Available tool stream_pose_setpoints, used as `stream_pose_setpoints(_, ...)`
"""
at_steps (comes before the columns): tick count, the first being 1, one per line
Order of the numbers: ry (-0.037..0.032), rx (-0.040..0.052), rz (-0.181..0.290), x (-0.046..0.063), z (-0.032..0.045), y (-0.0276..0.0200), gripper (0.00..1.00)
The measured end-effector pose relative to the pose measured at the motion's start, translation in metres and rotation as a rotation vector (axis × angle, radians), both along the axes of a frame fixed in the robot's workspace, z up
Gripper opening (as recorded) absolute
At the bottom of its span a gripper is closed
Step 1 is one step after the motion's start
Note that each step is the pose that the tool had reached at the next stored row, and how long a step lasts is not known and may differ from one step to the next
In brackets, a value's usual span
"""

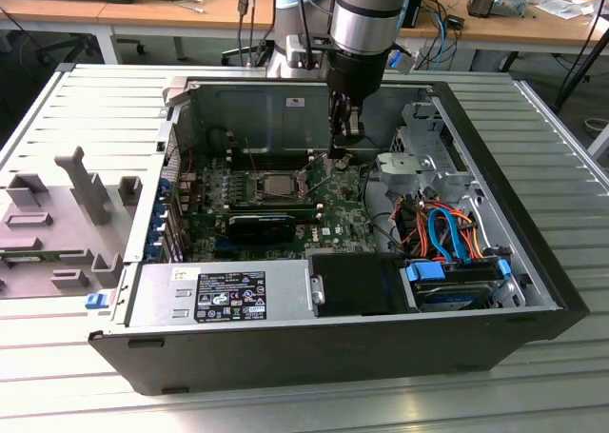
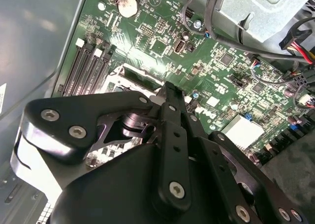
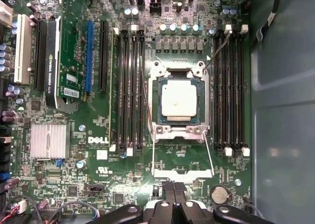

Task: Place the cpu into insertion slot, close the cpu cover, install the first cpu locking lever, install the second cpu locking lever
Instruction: 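Close the cpu cover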

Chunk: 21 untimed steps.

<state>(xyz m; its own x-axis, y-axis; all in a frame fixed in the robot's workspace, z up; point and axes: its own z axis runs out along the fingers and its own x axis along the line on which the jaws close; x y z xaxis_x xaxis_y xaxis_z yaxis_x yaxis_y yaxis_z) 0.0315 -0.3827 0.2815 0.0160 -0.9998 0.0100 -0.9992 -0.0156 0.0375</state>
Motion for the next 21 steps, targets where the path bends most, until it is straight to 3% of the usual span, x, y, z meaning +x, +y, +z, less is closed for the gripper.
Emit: stream_pose_setpoints(21,0.0000,0.0001,0.000,0.0052,-0.0050,0.0002,0.11)
